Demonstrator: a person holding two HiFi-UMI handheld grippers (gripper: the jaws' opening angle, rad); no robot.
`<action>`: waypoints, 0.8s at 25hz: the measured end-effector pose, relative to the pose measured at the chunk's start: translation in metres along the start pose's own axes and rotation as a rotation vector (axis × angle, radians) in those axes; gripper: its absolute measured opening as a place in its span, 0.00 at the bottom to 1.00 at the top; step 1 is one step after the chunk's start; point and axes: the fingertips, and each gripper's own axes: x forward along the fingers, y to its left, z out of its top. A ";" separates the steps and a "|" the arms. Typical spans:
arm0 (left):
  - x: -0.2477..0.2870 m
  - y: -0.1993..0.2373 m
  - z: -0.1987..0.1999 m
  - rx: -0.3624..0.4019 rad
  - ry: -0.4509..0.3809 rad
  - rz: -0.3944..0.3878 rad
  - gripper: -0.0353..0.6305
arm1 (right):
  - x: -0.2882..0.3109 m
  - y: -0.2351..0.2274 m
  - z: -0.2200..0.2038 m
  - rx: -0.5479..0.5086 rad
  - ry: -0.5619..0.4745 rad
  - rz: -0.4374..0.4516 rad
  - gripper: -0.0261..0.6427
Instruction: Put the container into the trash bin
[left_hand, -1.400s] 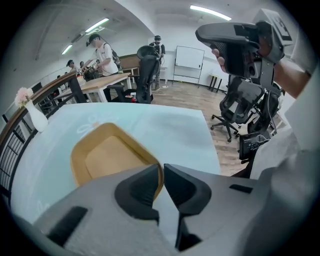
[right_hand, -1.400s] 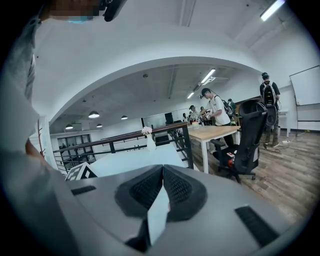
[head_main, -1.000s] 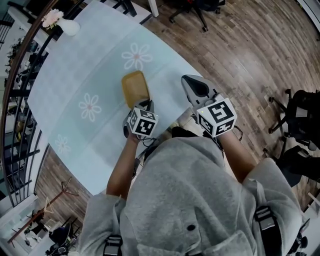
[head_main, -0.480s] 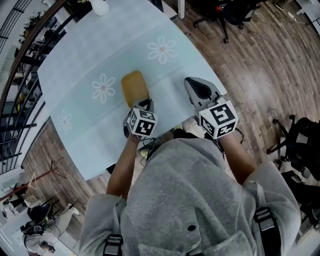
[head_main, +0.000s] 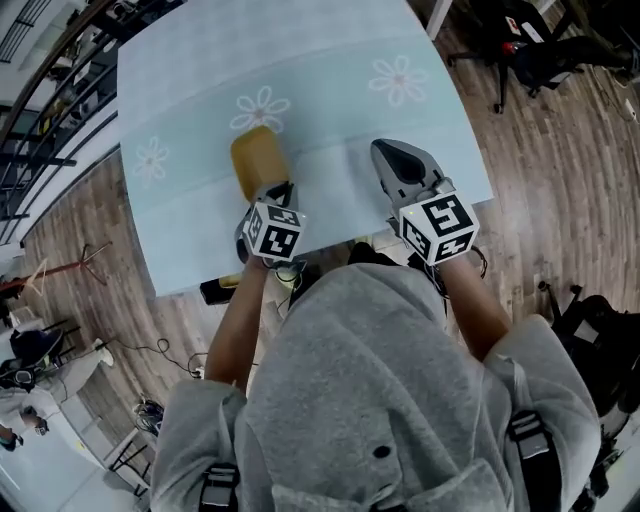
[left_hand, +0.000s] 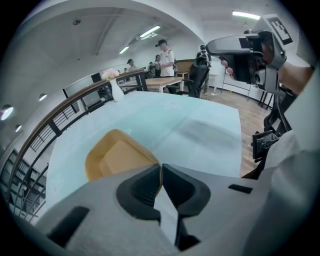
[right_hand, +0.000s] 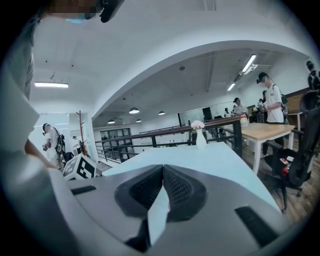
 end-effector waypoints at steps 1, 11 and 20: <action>-0.007 0.006 -0.010 -0.026 0.004 0.018 0.10 | 0.006 0.009 0.000 -0.006 0.007 0.022 0.08; -0.075 0.062 -0.121 -0.272 0.040 0.167 0.10 | 0.059 0.116 -0.006 -0.062 0.066 0.230 0.08; -0.137 0.088 -0.229 -0.491 0.077 0.315 0.10 | 0.103 0.238 -0.021 -0.146 0.127 0.480 0.08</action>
